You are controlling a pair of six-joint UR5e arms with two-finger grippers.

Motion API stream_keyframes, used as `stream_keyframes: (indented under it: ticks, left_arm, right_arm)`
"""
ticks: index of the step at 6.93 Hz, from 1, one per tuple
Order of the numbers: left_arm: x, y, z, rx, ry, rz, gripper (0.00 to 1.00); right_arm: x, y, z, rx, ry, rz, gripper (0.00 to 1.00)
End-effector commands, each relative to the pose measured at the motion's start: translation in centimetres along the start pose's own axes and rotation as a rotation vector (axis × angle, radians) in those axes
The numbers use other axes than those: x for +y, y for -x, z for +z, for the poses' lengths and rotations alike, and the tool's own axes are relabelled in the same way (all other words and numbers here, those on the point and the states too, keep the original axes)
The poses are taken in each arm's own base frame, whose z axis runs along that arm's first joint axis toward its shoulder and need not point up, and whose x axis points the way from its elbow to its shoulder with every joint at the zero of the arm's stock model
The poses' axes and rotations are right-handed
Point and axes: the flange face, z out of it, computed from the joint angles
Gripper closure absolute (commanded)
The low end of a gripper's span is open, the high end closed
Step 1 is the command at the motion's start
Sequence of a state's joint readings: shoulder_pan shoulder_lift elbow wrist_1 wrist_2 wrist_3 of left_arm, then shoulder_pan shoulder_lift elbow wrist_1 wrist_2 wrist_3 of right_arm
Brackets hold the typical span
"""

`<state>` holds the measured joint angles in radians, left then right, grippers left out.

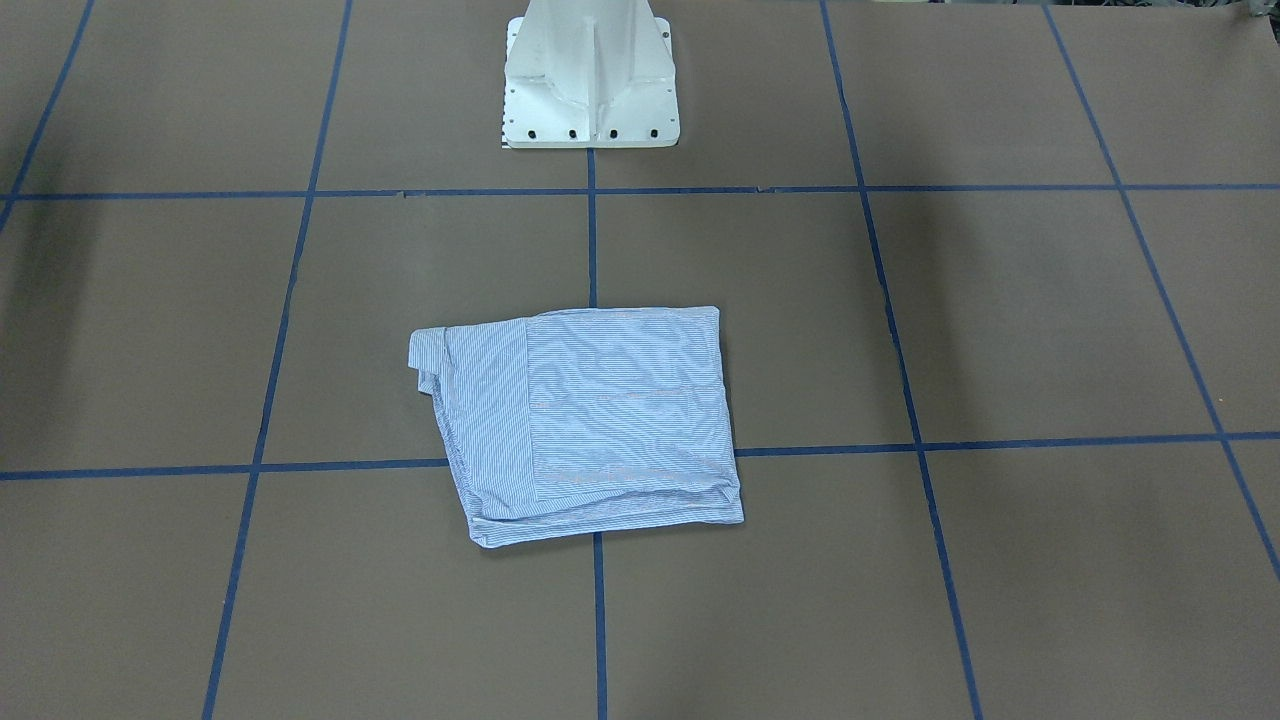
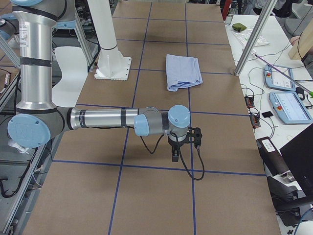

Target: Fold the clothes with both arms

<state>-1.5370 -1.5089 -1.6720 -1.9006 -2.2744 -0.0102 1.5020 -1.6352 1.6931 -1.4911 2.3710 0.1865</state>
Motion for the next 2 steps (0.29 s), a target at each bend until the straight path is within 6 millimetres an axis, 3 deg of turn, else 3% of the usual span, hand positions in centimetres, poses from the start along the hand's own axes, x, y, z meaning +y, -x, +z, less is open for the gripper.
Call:
stream_keyframes:
  ticks: [1,2]
  left_arm:
    - [-0.03,-0.02,-0.01,0.001,0.0,0.001,0.0]
    - [-0.03,0.0,-0.01,-0.001,0.0,0.003,0.0]
  right_arm:
    - [0.01,-0.08,0.0,0.0,0.0,0.002,0.0]
    - [0.01,-0.08,-0.01,0.0,0.0,0.002,0.0]
